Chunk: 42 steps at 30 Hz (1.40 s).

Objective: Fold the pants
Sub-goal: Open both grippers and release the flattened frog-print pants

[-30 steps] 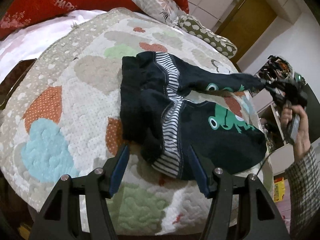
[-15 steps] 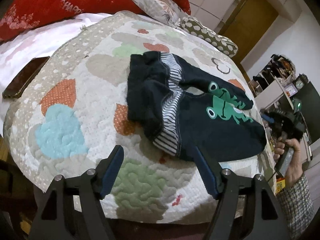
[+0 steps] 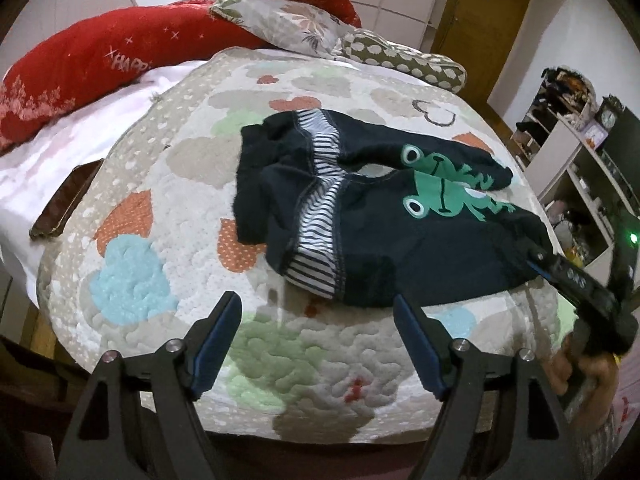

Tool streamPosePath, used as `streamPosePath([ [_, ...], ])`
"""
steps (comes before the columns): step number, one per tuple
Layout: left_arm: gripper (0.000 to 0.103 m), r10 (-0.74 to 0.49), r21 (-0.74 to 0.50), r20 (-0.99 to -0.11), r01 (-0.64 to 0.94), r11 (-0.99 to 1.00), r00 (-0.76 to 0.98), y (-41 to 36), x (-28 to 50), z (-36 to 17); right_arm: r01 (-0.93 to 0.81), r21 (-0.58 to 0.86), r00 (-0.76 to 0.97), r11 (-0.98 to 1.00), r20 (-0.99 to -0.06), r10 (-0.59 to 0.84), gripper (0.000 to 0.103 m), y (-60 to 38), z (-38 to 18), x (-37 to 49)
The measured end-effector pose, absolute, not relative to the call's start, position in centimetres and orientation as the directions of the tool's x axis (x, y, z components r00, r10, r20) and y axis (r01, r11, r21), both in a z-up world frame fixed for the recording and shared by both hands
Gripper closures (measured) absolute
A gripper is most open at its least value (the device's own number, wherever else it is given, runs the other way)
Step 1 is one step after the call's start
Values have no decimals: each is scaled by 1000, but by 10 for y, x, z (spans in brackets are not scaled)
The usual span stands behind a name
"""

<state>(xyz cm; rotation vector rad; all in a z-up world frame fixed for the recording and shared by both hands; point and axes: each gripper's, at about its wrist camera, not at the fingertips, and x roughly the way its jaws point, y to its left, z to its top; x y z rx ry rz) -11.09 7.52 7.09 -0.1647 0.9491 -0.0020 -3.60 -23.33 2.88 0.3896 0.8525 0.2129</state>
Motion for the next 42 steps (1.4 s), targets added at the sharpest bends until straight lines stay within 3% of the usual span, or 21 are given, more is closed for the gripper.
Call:
streamPosePath([
  [7,25,-34,-58,-806,-22,998,590,41,-113,75,-27,279,720,960,-661,213,43,-243,48,-74],
  [13,23,6,24,-792,21,999,610,21,-118,78,-66,241,732,968,-648,211,38,-236,50,-80],
  [42,23,2,15,-815,18,1000,580,25,-118,72,-68,232,671,970,-709,217,35,-219,30,-78],
])
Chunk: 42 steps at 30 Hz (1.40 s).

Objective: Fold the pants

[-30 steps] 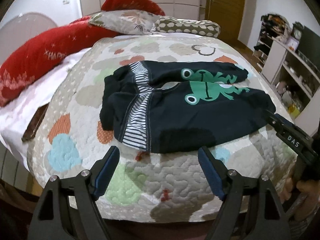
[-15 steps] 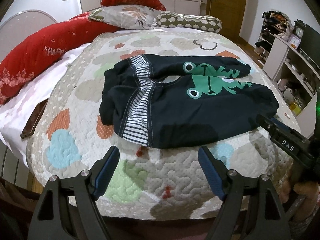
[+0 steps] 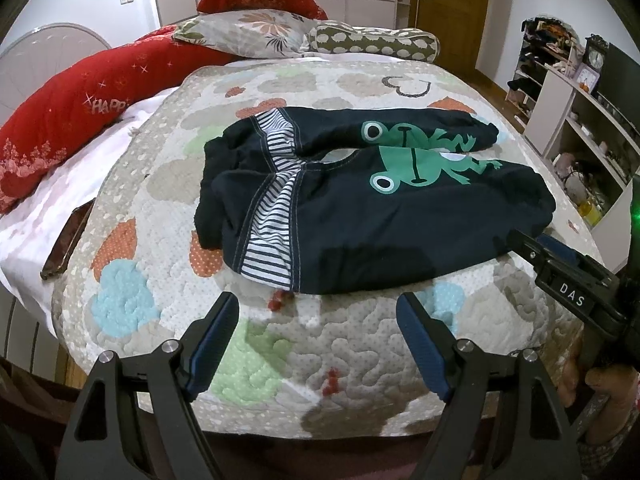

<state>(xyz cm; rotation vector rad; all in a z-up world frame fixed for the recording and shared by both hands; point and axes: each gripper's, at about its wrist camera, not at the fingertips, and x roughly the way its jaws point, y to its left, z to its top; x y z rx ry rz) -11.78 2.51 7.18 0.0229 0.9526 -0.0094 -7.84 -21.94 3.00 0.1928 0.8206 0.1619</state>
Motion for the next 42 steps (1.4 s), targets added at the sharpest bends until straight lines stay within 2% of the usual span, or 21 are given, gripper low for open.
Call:
streamPosePath([
  [7,23,22,55,-784,34,998,621,23,-119,73,-82,232,680,969,-697,225,35,-217,30,-80],
  [14,23,26,58,-813,38,998,581,24,-111,58,-83,224,662,971,-716,222,35,-212,20,-76],
  [19,23,15,39,-820,29,999,572,35,-102,57,-85,227,654,970,-722,227,35,-212,15,-73],
  [22,23,-33,-31,-823,13,999,568,58,-83,67,-104,243,658,964,-710,250,35,-217,23,-67],
  [26,23,-137,-154,-824,15,988,550,89,-39,84,-162,213,672,964,-691,266,35,-230,54,-41],
  [32,23,-138,-110,-849,85,990,510,94,55,83,-252,106,668,962,-700,252,31,-236,93,37],
  [42,23,-374,-338,-888,174,925,266,105,196,23,-344,96,516,934,-812,273,31,-214,59,192],
])
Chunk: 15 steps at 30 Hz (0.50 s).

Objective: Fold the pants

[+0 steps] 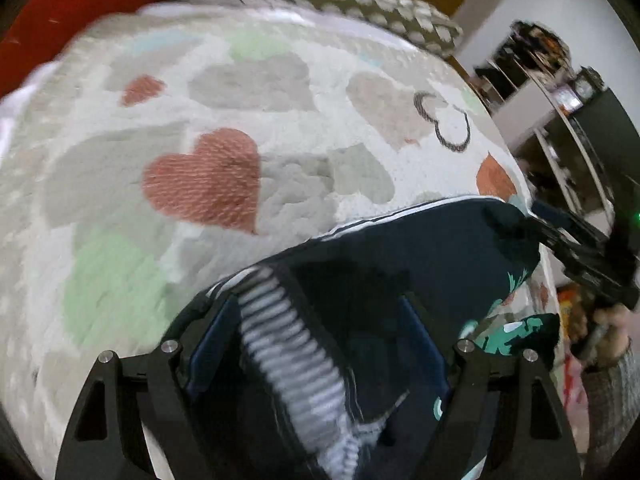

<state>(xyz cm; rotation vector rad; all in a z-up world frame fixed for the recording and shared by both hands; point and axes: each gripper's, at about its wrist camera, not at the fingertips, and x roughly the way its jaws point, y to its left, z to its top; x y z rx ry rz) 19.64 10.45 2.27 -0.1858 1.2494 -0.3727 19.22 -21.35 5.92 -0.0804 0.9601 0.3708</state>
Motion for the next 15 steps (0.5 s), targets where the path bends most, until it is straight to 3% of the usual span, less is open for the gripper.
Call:
streamPosePath([
  [3,22,-388,-348,-901,214,913,194,100,212,6,-391,77,467,917,-842,270,31,-201,41,219],
  [6,8,-411,-363,-898,263,894,156,92,218,-2,-459,32,421,888,-872,250,31,-186,19,237],
  [9,7,-358,-297,-920,315,901,157,80,216,-3,-498,27,375,867,-895,243,29,-178,2,245],
  [10,19,-322,-256,-931,323,911,170,76,215,-4,-511,13,382,859,-892,241,28,-175,0,245],
  [11,39,-267,-193,-943,330,924,197,72,212,-3,-522,3,396,853,-885,245,27,-172,-1,244],
  [12,48,-212,-127,-951,340,932,224,69,209,-2,-524,7,397,852,-883,252,28,-171,-1,242],
  [13,66,-194,-101,-951,349,932,242,68,206,1,-522,17,393,853,-883,259,33,-171,-1,240],
  [14,89,-203,-108,-946,345,933,254,70,204,5,-524,40,385,851,-880,278,63,-171,0,238],
  [15,97,-210,-117,-942,331,936,262,72,203,9,-530,91,356,843,-878,319,95,-172,2,236],
])
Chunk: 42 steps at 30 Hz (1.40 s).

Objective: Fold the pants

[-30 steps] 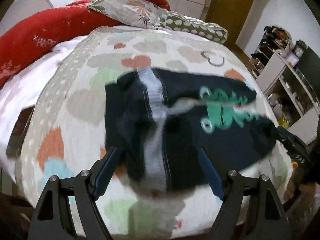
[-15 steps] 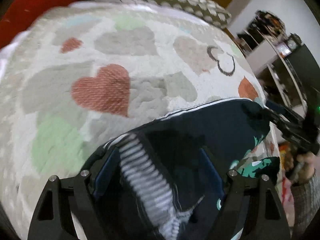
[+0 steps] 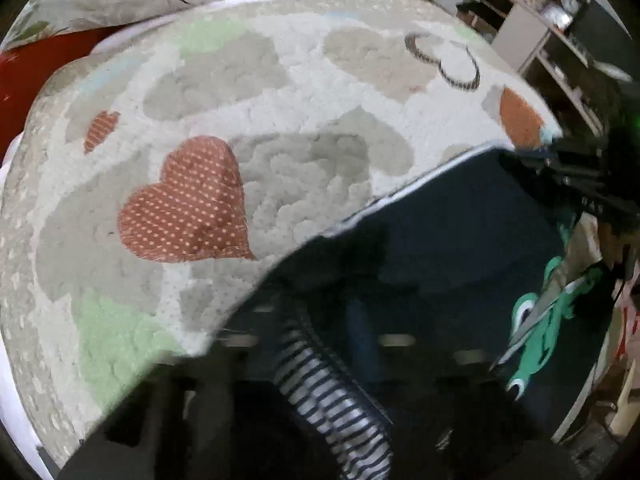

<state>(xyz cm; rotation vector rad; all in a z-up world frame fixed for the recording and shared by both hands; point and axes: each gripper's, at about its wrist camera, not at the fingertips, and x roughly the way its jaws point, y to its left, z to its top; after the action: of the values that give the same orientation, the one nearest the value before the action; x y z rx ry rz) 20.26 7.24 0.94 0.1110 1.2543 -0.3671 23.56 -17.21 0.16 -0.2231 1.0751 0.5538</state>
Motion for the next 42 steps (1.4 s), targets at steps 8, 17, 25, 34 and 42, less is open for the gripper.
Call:
streamPosePath([
  [8,98,-215,-105,-890,279,955,402,82,169,56,-477,92,466,874,-817,341,98,-180,49,202],
  [17,100,-245,-134,-792,233,963,558,85,60,100,-488,78,552,869,-744,377,98,-195,101,108],
  [25,101,-168,-108,-799,138,985,577,86,-55,52,-451,187,513,873,-745,425,97,-219,58,-1],
  [34,40,-241,-230,-798,90,969,552,96,-75,64,-341,312,516,887,-727,454,95,-244,24,-58],
  [42,16,-211,-255,-755,19,967,621,74,10,109,-267,380,578,886,-672,463,95,-261,26,-78],
])
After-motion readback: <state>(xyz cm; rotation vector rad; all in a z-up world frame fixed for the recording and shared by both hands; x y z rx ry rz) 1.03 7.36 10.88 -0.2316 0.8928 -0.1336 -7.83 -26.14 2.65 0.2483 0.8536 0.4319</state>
